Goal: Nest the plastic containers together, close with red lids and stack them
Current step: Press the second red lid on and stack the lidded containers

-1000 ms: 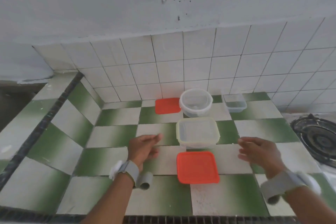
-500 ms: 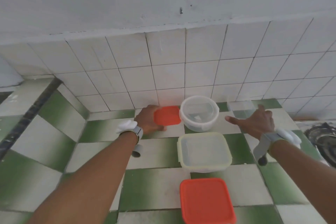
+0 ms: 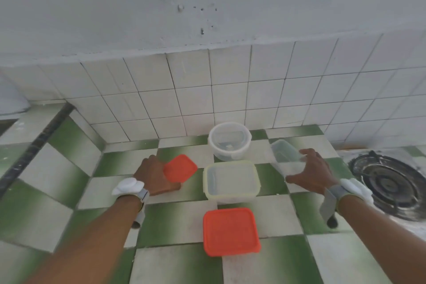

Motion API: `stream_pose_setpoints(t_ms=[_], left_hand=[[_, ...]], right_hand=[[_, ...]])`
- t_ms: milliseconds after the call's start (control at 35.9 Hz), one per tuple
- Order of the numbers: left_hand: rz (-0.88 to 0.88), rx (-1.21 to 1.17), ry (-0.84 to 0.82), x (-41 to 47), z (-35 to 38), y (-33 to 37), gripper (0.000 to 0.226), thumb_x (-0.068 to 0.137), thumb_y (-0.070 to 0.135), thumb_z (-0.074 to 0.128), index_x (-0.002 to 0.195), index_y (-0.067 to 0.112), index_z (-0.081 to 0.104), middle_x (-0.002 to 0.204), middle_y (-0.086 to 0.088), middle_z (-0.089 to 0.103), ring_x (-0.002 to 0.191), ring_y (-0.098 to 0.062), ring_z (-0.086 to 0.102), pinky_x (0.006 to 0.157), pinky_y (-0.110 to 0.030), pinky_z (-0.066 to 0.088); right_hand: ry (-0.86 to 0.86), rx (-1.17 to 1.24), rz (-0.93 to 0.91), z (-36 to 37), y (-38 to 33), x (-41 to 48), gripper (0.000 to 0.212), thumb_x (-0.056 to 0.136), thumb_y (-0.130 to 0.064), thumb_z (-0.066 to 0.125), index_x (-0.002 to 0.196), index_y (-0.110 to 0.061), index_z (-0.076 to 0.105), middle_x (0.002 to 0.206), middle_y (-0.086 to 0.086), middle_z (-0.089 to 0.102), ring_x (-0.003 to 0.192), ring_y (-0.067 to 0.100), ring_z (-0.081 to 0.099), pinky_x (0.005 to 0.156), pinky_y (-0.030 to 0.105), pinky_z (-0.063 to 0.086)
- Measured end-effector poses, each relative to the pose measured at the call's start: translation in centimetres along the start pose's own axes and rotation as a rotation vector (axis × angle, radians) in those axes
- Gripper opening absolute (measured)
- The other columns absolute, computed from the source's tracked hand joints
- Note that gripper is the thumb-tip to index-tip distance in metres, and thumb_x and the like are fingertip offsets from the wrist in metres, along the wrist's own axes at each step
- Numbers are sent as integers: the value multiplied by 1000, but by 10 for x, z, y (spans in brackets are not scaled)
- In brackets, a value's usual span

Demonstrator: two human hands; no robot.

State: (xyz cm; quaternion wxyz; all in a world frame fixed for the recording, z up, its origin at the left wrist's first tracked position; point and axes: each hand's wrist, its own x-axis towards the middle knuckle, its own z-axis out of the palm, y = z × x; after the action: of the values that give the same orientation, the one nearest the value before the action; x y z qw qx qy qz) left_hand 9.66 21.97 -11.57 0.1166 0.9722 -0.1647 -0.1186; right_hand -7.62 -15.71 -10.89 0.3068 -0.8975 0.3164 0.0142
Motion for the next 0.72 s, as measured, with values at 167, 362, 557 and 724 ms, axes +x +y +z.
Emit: stream_pose_setpoints(t_ms=[167, 362, 557, 724], left_hand=[[-6, -103, 107, -61, -4, 1, 60, 44, 66, 67, 62, 8, 70, 58, -7, 71, 50, -23, 64, 50, -25, 47], [273, -75, 156, -122, -19, 69, 104, 52, 76, 68, 137, 16, 61, 118, -5, 60, 102, -17, 50, 90, -34, 43], [624, 2, 12, -139, 13, 205, 96, 65, 67, 79, 145, 21, 53, 132, 2, 53, 120, -16, 51, 106, -35, 46], [622, 50, -109, -139, 51, 259, 85, 67, 61, 84, 138, 21, 58, 129, -4, 55, 114, -24, 59, 99, -41, 53]], right_hand=[[-150, -144, -248, -24, 50, -53, 97, 57, -24, 88, 139, -14, 37, 133, 6, 53, 108, 20, 53, 93, 32, 48], [-285, -160, -413, -34, 88, -99, 96, 58, -13, 77, 143, -30, 34, 131, -2, 47, 109, 17, 52, 87, 25, 49], [-268, -85, -415, -37, 102, -117, 113, 66, 0, 65, 157, -30, 5, 143, -11, 31, 118, 19, 53, 92, 30, 53], [-212, 2, -232, -37, 112, -115, 97, 78, 8, 54, 157, -11, 1, 145, 17, 42, 115, 28, 61, 91, 31, 49]])
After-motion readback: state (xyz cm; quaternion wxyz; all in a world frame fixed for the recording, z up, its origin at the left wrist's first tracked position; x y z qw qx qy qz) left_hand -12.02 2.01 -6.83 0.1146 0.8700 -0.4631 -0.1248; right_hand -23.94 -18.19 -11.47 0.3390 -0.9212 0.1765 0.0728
